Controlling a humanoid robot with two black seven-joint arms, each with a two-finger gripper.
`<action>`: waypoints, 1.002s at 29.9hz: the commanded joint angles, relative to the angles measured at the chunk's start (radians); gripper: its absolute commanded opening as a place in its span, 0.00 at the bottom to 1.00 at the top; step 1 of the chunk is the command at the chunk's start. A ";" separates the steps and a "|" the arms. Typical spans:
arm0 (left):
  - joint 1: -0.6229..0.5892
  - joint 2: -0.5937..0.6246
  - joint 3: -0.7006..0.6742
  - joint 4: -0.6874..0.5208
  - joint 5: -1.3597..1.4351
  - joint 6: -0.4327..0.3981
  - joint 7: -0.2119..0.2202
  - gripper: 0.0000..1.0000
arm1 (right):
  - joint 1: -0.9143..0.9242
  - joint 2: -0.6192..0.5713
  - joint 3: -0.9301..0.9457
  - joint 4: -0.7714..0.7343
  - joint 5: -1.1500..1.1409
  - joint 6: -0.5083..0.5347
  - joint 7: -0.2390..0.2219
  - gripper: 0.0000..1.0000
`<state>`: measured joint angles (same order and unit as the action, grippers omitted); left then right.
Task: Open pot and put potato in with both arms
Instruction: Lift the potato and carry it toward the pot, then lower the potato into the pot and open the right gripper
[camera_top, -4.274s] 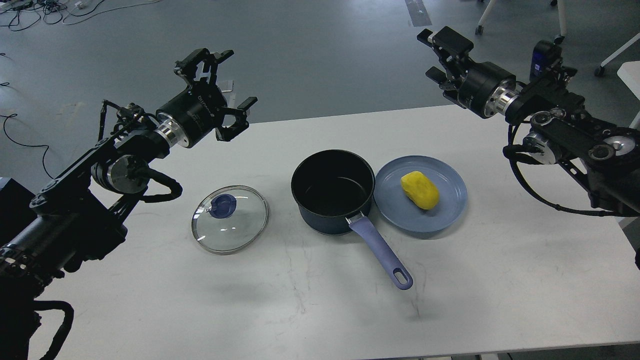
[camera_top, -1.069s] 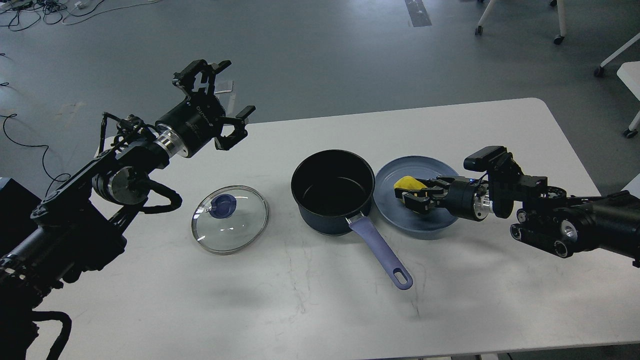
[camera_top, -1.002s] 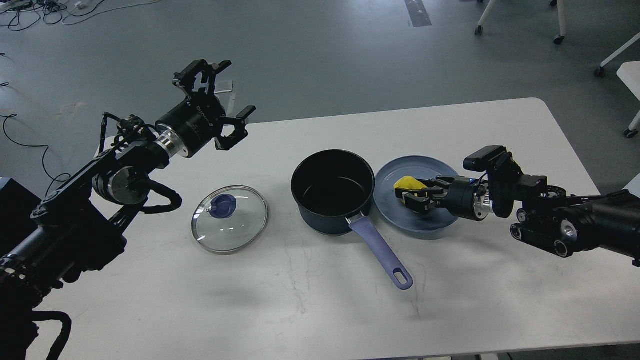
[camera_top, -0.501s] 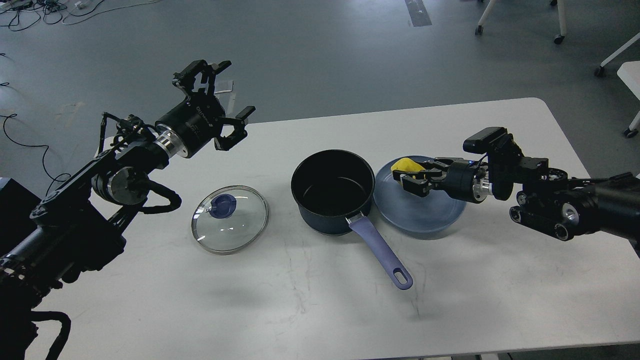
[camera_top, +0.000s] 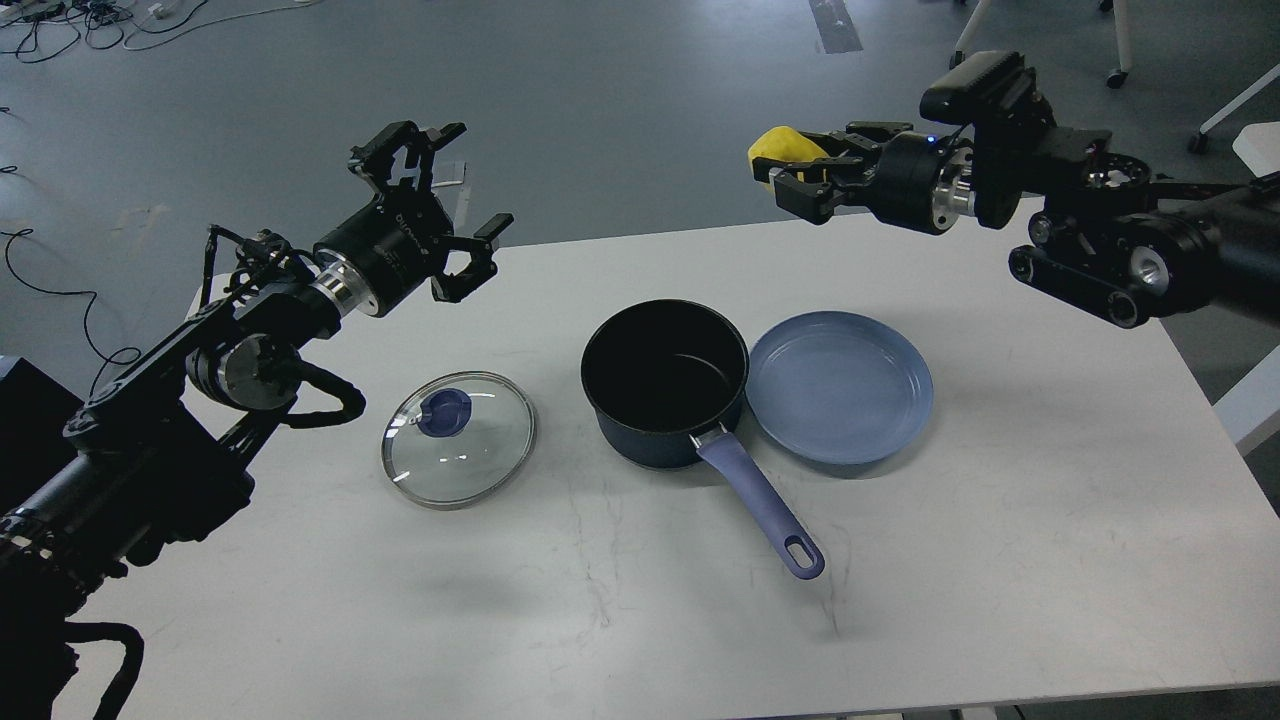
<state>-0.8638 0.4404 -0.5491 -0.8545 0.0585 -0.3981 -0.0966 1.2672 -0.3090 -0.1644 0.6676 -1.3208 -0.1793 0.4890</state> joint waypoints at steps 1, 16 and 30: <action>-0.001 0.001 0.000 0.000 0.001 -0.001 0.002 0.98 | 0.040 0.071 0.000 0.001 0.003 0.003 0.000 0.48; -0.001 0.017 -0.003 -0.003 -0.005 0.001 0.000 0.98 | -0.049 0.252 -0.122 -0.029 0.023 0.014 0.000 0.92; 0.000 0.034 -0.005 -0.006 -0.009 -0.002 0.002 0.98 | -0.051 0.240 0.001 -0.013 0.249 0.014 -0.001 1.00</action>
<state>-0.8652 0.4736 -0.5526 -0.8606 0.0518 -0.4016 -0.0966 1.2015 -0.0620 -0.2334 0.6516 -1.1805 -0.1706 0.4886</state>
